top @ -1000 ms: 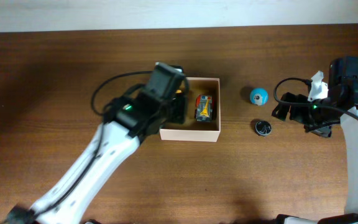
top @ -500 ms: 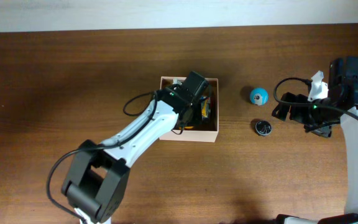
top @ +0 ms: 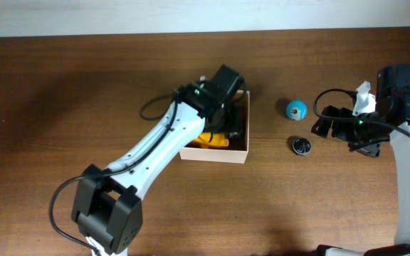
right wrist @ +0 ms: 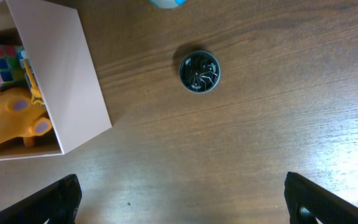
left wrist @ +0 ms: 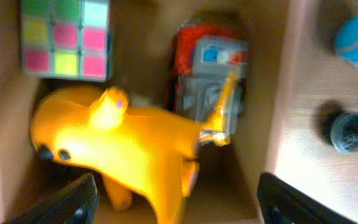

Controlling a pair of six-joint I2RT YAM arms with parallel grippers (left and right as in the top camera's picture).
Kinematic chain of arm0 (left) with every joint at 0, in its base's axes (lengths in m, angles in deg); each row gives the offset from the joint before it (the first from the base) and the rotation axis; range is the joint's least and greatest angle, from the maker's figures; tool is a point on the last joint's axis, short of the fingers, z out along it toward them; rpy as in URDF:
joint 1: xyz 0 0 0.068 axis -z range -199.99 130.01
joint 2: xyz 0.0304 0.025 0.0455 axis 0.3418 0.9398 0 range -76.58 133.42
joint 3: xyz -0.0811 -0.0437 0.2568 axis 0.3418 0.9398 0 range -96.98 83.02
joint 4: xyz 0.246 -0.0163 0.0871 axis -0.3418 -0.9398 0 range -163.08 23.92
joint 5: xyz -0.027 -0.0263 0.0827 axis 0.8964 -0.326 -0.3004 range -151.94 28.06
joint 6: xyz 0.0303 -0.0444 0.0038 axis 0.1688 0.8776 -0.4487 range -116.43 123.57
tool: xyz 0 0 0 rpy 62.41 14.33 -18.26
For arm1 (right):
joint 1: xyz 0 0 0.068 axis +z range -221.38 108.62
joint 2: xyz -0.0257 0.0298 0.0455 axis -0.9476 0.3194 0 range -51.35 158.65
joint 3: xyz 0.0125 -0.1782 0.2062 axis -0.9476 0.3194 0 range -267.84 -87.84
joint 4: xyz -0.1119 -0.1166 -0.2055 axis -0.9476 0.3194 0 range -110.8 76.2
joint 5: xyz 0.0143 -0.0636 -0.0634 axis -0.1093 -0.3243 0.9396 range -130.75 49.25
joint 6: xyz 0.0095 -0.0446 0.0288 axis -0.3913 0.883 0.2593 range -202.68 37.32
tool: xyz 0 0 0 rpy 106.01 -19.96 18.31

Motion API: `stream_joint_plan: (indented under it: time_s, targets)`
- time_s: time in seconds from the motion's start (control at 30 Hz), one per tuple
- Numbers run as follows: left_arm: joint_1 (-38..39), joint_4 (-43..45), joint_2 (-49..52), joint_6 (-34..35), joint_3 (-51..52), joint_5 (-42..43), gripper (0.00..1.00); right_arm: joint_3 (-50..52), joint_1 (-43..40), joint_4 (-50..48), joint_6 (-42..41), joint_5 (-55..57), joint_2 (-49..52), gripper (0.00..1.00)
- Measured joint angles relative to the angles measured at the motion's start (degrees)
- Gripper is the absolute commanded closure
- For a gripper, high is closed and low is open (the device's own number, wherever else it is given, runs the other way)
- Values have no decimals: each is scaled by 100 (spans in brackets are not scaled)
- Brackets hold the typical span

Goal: Pack container
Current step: 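Lift the plush toy with the left gripper and place it in the box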

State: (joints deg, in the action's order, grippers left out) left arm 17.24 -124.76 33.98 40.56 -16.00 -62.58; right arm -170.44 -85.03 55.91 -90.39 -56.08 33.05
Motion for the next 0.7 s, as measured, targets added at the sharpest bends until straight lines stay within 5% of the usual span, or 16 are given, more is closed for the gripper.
stream_joint_plan:
  time_s: [0.07,0.2,0.27,0.33,0.7]
  targets:
    - [0,-363,0,-144,-505,-44,13,0,0,2,-2,0,0,1]
    - [0,-824,-11,-557,-1423,-271,75,0,0,2,0,0,0,1]
    - [0,-876,-17,-662,-1502,-400,91,0,0,4,0,0,0,1]
    - [0,-909,-11,-782,-1462,-527,98,0,0,15,-2,0,0,1]
    - [0,-544,1478,-876,-1244,-734,98,0,2,68,-2,2,0,1]
